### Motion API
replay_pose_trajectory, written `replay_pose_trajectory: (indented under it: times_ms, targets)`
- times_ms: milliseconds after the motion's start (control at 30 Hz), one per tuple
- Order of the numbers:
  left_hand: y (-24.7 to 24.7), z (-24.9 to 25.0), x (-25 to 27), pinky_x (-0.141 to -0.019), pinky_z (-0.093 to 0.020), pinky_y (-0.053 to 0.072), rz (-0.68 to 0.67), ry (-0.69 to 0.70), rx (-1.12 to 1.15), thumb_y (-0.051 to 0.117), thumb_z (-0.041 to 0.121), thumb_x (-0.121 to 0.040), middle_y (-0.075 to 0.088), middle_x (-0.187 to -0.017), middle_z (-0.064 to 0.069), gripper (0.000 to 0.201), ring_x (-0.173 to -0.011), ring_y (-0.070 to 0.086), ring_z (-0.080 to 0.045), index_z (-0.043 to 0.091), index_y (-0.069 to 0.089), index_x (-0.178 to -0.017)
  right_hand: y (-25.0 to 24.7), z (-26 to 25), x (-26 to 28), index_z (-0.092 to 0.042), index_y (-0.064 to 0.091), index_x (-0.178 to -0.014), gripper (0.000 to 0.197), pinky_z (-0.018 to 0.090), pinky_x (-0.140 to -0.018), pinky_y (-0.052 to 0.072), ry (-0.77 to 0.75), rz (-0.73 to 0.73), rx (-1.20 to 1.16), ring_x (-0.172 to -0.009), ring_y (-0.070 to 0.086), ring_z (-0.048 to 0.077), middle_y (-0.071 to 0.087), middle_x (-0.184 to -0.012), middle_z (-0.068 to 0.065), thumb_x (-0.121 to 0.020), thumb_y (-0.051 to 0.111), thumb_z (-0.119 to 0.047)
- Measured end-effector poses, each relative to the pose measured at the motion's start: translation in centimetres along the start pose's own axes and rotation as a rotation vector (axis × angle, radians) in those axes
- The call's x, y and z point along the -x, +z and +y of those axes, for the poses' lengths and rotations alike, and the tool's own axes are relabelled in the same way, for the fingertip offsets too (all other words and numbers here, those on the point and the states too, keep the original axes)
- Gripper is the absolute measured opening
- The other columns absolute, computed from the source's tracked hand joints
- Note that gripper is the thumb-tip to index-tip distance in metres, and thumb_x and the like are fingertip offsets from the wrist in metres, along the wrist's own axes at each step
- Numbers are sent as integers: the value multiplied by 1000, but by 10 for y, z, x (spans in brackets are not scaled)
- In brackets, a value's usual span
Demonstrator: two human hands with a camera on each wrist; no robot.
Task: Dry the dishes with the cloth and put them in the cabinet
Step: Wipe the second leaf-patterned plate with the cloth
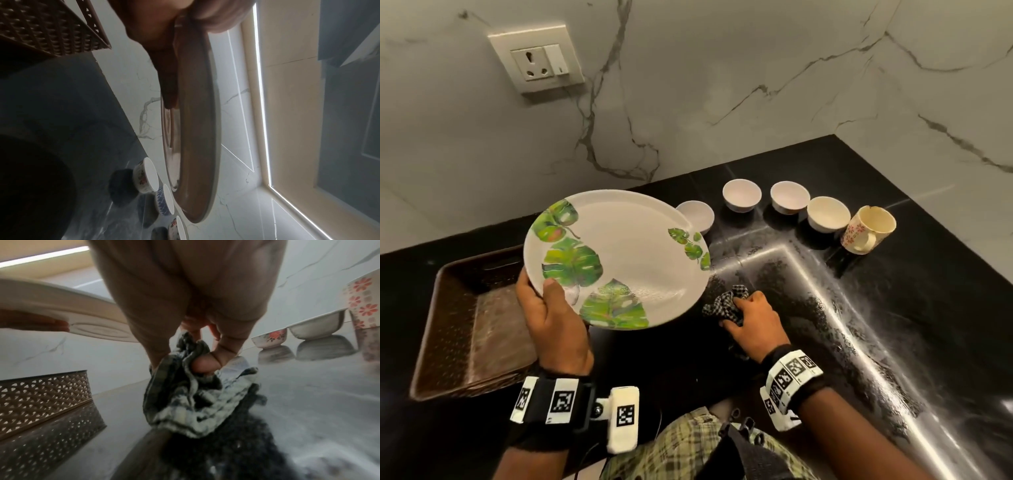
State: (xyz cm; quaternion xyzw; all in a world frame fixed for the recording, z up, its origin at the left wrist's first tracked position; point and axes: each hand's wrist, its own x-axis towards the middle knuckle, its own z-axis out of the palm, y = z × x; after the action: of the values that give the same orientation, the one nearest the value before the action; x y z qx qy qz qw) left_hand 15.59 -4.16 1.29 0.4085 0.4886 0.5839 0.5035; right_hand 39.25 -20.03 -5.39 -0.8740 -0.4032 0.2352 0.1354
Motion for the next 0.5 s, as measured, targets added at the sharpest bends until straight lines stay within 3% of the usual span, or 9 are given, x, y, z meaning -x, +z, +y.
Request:
replay_pose_trajectory:
  times_ms: [233, 500]
  targets:
    - [-6, -2, -3, -79, -22, 60, -23, 37, 7, 44, 16, -106, 63, -134, -10, 43, -105, 69, -10, 20, 44, -149, 1, -9, -1, -20, 57, -135, 58, 37, -103, 47, 9, -36, 10, -116, 57, 30, 43, -127, 7, -88, 69, -52]
    - [4, -5, 0, -85, -31, 61, -64, 9, 2, 48, 23, -103, 63, -135, -9, 45, -117, 67, -24, 24, 45, -147, -10, -1, 5, -32, 52, -143, 73, 40, -100, 50, 22, 33, 2, -120, 52, 24, 44, -127, 2, -83, 64, -70]
